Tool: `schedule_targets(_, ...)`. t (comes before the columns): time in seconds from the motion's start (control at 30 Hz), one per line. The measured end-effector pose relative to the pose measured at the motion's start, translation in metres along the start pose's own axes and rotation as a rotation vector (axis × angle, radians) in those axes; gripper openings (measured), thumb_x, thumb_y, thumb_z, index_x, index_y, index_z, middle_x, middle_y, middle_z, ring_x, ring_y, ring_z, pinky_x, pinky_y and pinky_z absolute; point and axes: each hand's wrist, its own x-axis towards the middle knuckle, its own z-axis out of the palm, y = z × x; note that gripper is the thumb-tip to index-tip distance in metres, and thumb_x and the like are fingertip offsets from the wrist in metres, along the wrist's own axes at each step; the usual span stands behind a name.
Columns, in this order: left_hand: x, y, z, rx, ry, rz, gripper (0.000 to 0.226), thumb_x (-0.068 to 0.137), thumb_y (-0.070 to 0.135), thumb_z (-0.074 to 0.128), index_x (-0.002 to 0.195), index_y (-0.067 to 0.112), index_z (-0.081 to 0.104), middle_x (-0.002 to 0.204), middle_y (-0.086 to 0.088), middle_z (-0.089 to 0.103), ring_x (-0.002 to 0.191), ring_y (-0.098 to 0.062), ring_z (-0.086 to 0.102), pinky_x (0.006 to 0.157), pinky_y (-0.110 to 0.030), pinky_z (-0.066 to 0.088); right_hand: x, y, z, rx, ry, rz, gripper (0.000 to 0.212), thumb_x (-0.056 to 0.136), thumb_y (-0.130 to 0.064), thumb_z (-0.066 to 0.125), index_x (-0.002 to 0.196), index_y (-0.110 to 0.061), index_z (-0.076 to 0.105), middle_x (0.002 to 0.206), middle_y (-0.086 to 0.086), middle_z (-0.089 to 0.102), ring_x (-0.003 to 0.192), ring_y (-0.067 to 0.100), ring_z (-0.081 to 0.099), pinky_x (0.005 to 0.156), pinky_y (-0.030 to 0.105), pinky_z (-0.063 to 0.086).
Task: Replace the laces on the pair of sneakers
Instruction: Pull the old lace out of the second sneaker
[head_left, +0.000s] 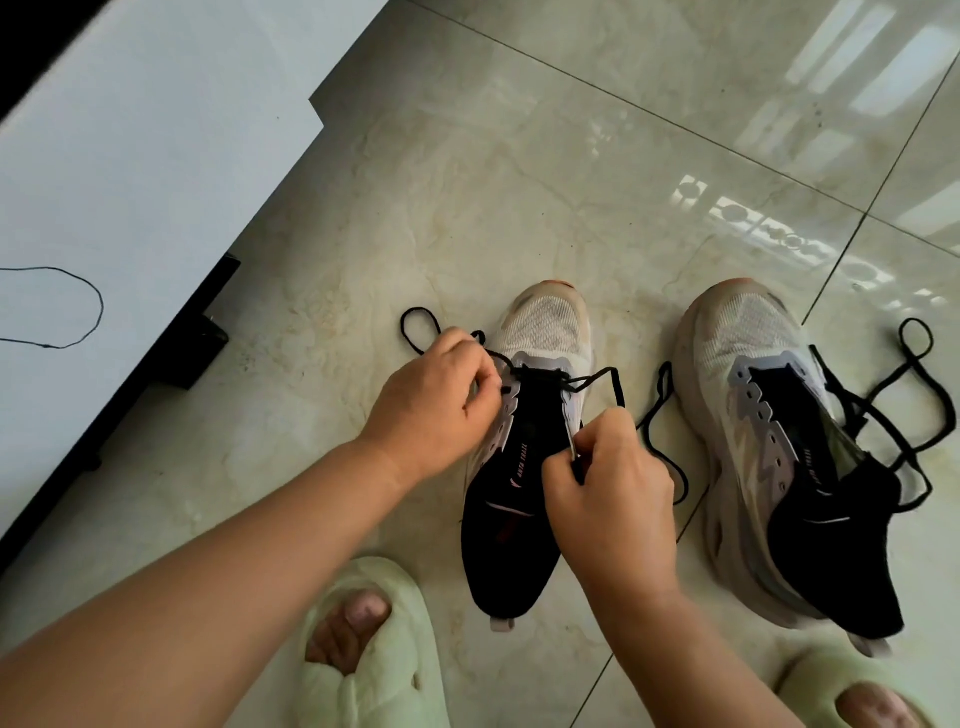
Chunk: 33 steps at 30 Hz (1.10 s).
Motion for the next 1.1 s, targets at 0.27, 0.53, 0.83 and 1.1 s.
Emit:
schedule_targets(0.27,-0.001,0.006,0.001,-0.321,-0.125,-0.191,0.016,0.085,0.011,0.062,0.099,0.018,0.060,0.078,0.012,0.059,0.059,0.003,0.055,0.060,-0.006,0.039,0.000,0.000,0.001,-0.001,-0.014,-0.003,0.023,0.081,-0.014,0.055,0.071,-0.015,0.034,0.056,-0.001,0.044,0.052,0.018,0.042,0.050,0.033,0.034)
schedule_targets(0.53,0.000,0.001,-0.004,-0.262,-0.006,-0.218,0.008,0.074,0.023,0.076,0.081,0.027,0.075,0.078,0.012,0.072,0.076,-0.004,0.067,0.077,-0.032,0.054,0.000,0.002,0.000,-0.002,-0.005,-0.002,0.025,0.082,-0.015,0.055,0.070,-0.018,0.033,0.055,-0.005,0.041,0.049,0.010,0.038,0.044,0.024,0.028)
schedule_targets(0.83,-0.002,0.008,-0.015,0.136,-0.044,0.056,0.009,0.087,0.023,0.061,0.093,0.021,0.067,0.099,0.008,0.063,0.077,-0.021,0.063,0.067,-0.034,0.049,0.002,0.000,0.000,-0.030,-0.031,-0.016,0.022,0.081,-0.014,0.054,0.073,-0.016,0.034,0.057,-0.001,0.045,0.055,0.023,0.045,0.053,0.034,0.035)
schedule_targets(1.1,-0.001,0.023,-0.005,0.044,-0.076,-0.004,0.017,0.088,0.005,0.048,0.100,0.006,0.060,0.101,-0.010,0.060,0.088,-0.029,0.058,0.078,-0.038,0.043,0.002,0.000,0.001,-0.033,-0.033,-0.014,0.024,0.082,-0.016,0.054,0.072,-0.019,0.032,0.058,-0.003,0.045,0.052,0.015,0.041,0.049,0.032,0.030)
